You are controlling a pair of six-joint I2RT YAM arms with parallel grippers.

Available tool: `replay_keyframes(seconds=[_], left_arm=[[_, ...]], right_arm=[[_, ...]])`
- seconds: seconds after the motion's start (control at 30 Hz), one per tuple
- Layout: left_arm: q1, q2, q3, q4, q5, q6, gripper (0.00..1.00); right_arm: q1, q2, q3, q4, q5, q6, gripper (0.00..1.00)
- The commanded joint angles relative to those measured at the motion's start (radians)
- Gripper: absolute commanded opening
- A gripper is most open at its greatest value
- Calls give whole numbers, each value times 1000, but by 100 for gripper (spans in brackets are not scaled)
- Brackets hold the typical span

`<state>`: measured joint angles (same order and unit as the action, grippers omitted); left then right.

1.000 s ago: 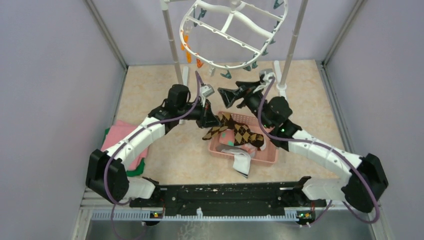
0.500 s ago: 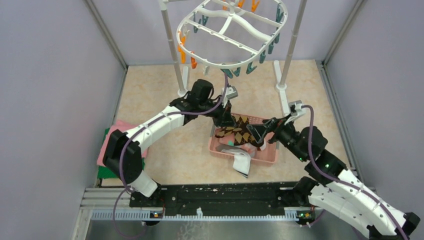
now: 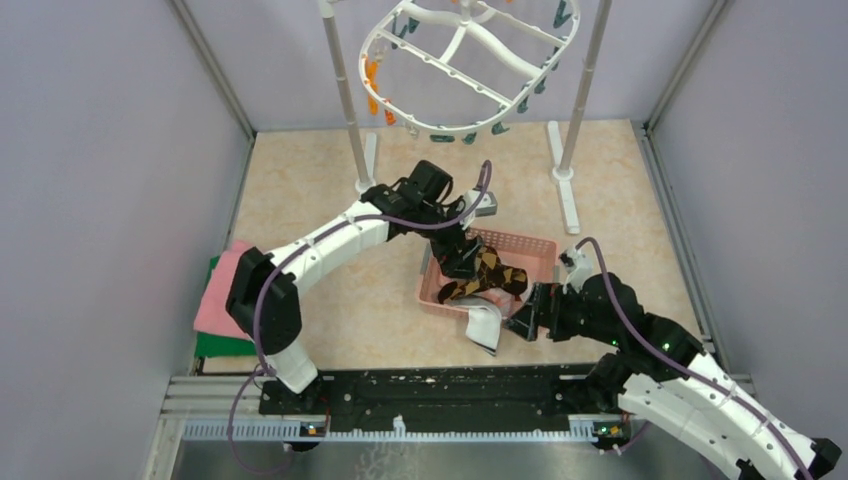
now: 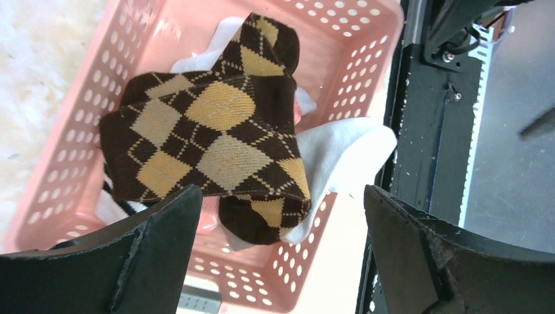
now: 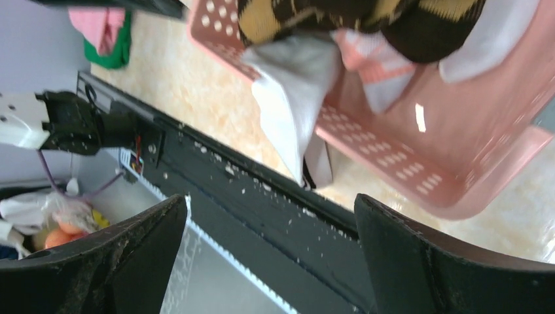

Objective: Remove the socks clipped to the hanger

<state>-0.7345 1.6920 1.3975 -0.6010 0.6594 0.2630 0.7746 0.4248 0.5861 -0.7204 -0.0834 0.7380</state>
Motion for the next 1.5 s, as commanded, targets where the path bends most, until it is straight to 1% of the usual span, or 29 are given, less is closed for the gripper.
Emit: replay_keyframes(seconds=[0.0,0.1,0.2,0.23,0.33,0.43,0.5,0.57,0.67,0.7,0.73,0.83,0.93,1.0,1.07,1.17,1.23,1.33,1.43,1.47], left_arm=[[4,-92,148,-241,74,188,99],[14,-88,257,-427,21,196,99],[57,-96,326,-549,0,222,99],[76,-112,329,-557,-15,215,99],[157,-179,294,-528,-38,184,99],[273,-263,224,-473,-14,164,99],[332,-316,163,-444,-13,172,99],[373,-353,111,-429,-15,180,99],[413,-382,56,-419,-6,179,99],[426,-391,34,-413,-5,180,99],[440,-399,20,-402,-7,179,99],[487,-428,-33,-364,-6,185,99],[529,-447,-73,-326,-6,185,99],[543,-456,-94,-299,-13,179,99],[551,-467,-128,-254,-23,156,99],[553,-481,-174,-172,-58,94,99],[552,-486,-191,-139,-78,69,99],[553,-491,-217,-103,-70,55,99],[554,-497,-248,-66,-74,24,99],[554,-502,-260,-47,-85,8,99]], right_arm=[[35,3,-23,-59,-77,40,96],[74,35,-71,20,-94,53,90],[140,108,-103,103,-81,62,83],[157,128,-119,142,-75,61,81],[167,196,-174,294,-56,45,71],[168,259,-227,469,10,21,66],[167,314,-271,605,48,10,58],[168,378,-305,745,61,1,43],[167,430,-318,927,31,-32,6],[167,420,-300,929,20,-40,0],[167,402,-266,905,13,-48,0],[167,313,-143,759,21,-75,0],[161,225,-25,603,103,-124,0],[120,206,24,539,134,-155,0],[38,235,44,502,96,-184,0],[-102,322,20,525,-24,-203,0],[-154,380,-8,564,-45,-213,0],[-179,452,-64,654,-54,-224,0],[-185,511,-116,694,-45,-206,1],[-186,523,-123,690,-32,-201,11]])
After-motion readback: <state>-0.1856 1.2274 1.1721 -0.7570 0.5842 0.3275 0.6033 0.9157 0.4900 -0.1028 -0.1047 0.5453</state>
